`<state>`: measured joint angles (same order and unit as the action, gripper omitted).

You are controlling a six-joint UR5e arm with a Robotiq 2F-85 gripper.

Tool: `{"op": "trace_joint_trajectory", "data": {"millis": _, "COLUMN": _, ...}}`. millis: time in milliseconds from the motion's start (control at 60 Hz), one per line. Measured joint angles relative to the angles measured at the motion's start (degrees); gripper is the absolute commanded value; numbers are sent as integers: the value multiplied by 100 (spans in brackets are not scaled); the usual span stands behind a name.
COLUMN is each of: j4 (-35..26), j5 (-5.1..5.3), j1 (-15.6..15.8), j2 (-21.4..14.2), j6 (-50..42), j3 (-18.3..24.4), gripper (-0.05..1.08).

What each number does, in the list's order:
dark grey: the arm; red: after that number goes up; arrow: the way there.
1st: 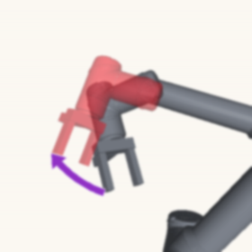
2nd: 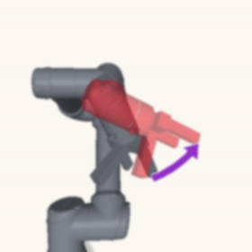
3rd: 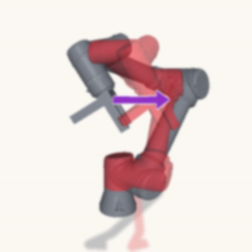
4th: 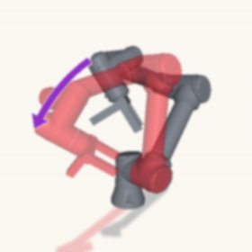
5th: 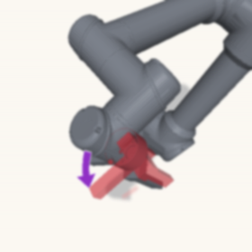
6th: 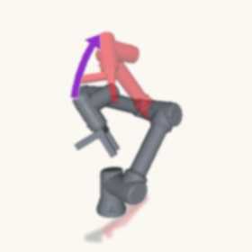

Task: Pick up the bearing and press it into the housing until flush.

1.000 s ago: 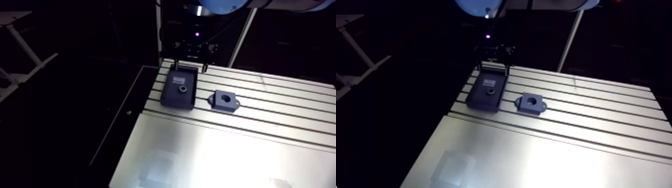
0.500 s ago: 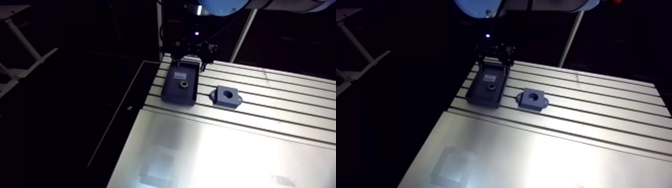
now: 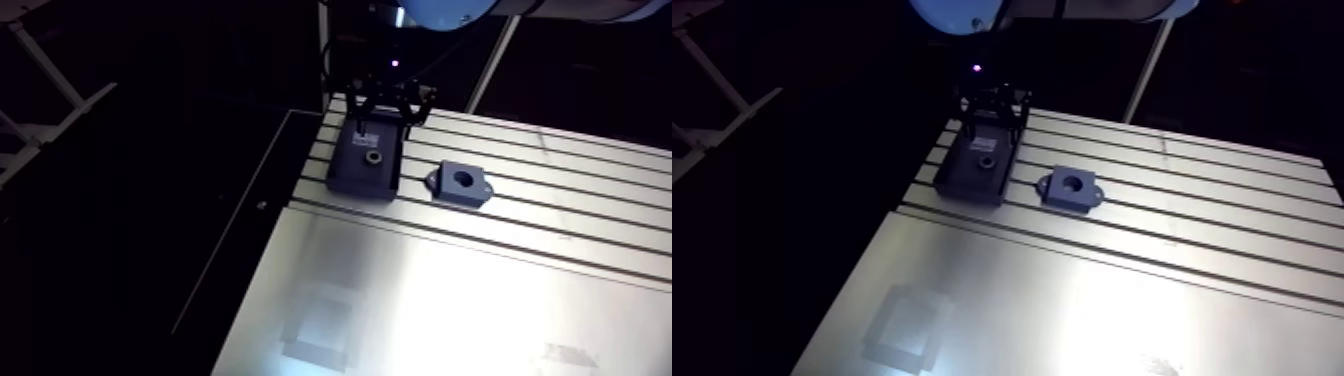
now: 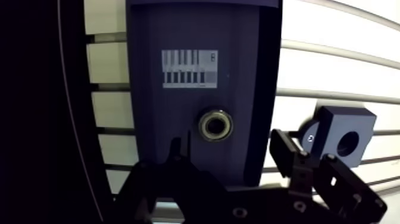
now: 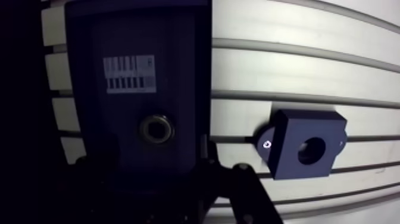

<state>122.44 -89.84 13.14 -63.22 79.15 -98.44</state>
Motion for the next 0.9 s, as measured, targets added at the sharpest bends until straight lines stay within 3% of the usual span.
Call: {"op": "trace_joint_trajectory", "data": {"millis": 900, "j4": 82, "j5": -3, "j1": 81, "j2": 205, "j6": -84, "j3": -19, "gripper": 30}}
